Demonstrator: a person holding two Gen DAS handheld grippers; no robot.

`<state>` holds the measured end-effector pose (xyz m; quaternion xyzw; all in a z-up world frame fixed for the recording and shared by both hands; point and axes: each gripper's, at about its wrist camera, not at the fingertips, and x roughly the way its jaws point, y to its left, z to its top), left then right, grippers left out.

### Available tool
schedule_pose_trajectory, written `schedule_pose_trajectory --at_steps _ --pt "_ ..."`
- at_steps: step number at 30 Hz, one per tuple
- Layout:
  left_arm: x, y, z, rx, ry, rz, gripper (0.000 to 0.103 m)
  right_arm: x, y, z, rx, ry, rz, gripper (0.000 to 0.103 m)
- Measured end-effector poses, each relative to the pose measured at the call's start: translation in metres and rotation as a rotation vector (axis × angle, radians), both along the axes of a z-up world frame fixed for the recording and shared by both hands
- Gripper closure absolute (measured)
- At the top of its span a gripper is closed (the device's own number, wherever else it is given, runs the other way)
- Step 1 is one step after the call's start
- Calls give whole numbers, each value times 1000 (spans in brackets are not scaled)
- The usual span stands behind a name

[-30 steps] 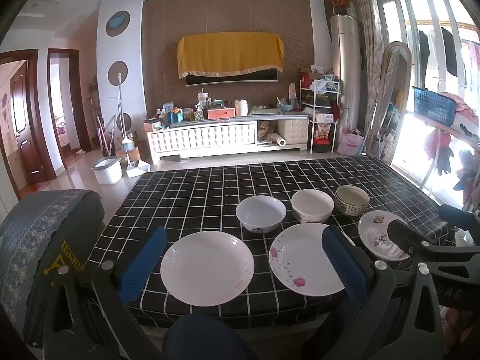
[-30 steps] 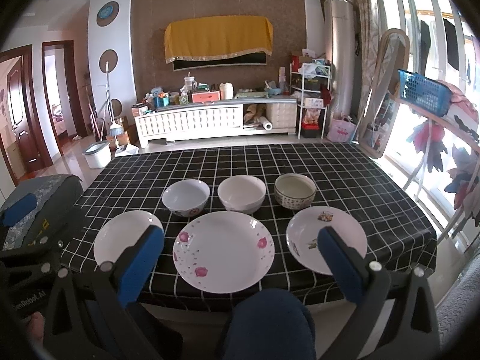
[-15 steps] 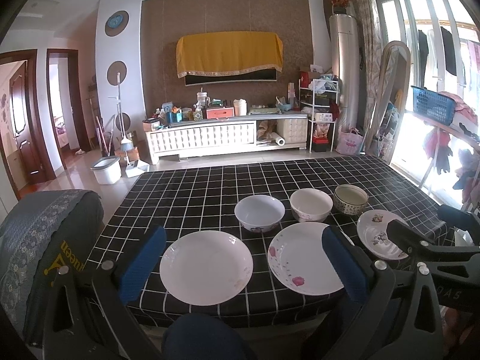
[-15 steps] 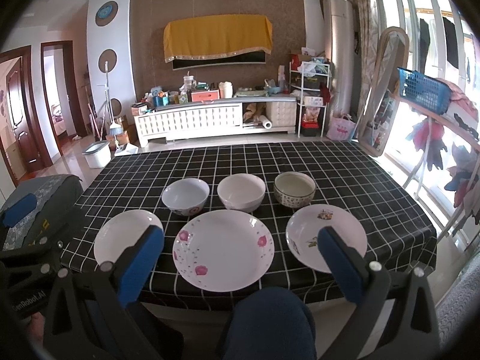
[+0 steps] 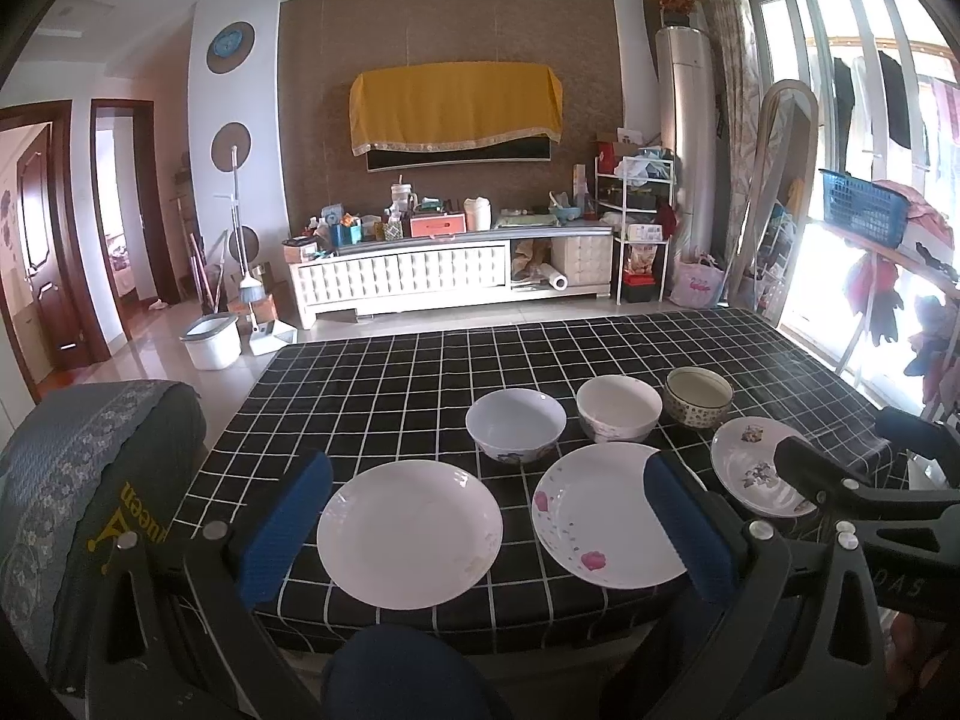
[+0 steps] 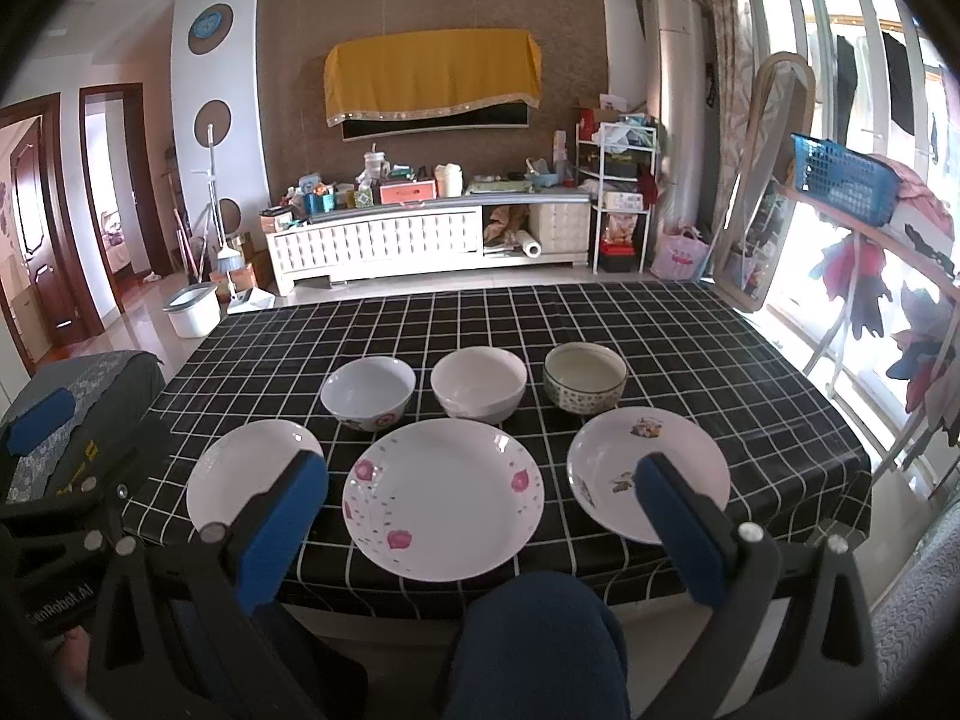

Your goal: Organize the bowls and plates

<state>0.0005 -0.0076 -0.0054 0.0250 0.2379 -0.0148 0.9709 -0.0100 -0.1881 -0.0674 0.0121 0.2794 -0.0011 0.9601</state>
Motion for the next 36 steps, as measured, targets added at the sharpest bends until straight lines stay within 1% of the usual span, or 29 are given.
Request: schedule_pose_trajectory --at_steps 12,20,24,28,32,36 --pt "-4 -4 -1 1 -1 -17 0 -2 -6 1 5 2 -14 0" --pt "-3 -3 2 0 0 -19 0 0 -8 4 8 8 -10 0" --pt "1 2 7 -11 -2 -23 0 5 -3 7 0 2 -3 0" --pt "10 14 18 -15 -13 -16 0 15 6 16 -8 -5 19 0" --pt "23 34 33 -19 -19 16 0 31 24 33 -29 -54 69 0" --pt "44 61 42 -33 23 45 0 54 44 44 -34 -67 138 0"
